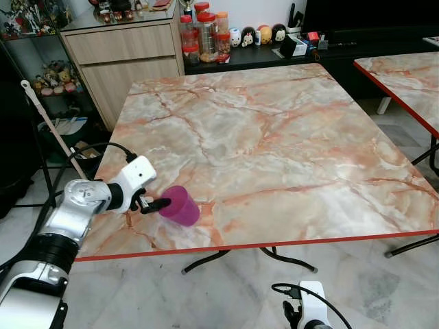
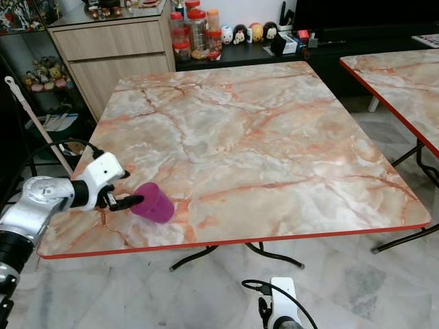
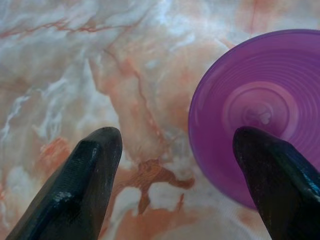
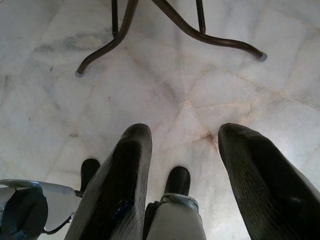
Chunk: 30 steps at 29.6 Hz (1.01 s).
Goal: Setting the table
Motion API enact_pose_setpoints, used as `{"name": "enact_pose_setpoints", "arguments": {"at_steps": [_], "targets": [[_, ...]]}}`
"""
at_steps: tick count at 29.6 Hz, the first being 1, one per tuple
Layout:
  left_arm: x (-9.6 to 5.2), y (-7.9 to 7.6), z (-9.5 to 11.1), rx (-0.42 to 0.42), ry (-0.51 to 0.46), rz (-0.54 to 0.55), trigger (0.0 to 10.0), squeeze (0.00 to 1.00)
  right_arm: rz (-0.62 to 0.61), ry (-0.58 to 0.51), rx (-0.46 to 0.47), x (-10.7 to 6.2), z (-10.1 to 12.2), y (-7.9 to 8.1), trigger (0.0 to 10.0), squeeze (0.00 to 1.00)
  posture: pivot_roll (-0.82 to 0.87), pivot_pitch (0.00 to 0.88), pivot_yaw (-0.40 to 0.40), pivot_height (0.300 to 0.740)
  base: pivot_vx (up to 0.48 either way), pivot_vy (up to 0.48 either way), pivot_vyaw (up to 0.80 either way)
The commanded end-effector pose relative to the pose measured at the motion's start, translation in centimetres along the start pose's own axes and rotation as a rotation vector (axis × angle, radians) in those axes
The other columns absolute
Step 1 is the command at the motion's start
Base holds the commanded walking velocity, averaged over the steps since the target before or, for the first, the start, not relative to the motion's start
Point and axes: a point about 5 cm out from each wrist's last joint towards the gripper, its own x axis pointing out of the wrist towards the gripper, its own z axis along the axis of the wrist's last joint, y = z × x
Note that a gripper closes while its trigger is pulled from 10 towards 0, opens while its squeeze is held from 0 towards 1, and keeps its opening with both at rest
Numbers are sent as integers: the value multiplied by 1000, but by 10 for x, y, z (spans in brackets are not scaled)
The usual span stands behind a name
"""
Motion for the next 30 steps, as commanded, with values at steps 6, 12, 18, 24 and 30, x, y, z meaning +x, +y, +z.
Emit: {"name": "enact_pose_setpoints", "arguments": {"at_steps": [6, 12, 18, 24, 30], "targets": [[-1, 2, 4, 17, -10, -6, 10000, 0, -8, 9, 13, 0, -2, -1, 10000, 0, 62, 8, 62, 740, 0, 0, 0], [-3, 6, 8, 10, -33, 4, 2706, 0, -12, 6, 14, 0, -1, -2, 10000, 0, 63, 6, 61, 740, 0, 0, 0], [-5, 6, 7, 3, -34, 0, 0, 0, -12, 3, 15, 0, 0, -1, 10000, 0, 63, 6, 61, 740, 0, 0, 0], [-6, 4, 5, -2, -29, -14, 0, 0, -11, 2, 14, 0, 0, -1, 10000, 0, 66, 6, 63, 740, 0, 0, 0], [-8, 2, 3, 1, -13, -50, 0, 0, -12, 4, 17, 0, 0, -1, 10000, 0, 66, 7, 67, 740, 0, 0, 0]]}}
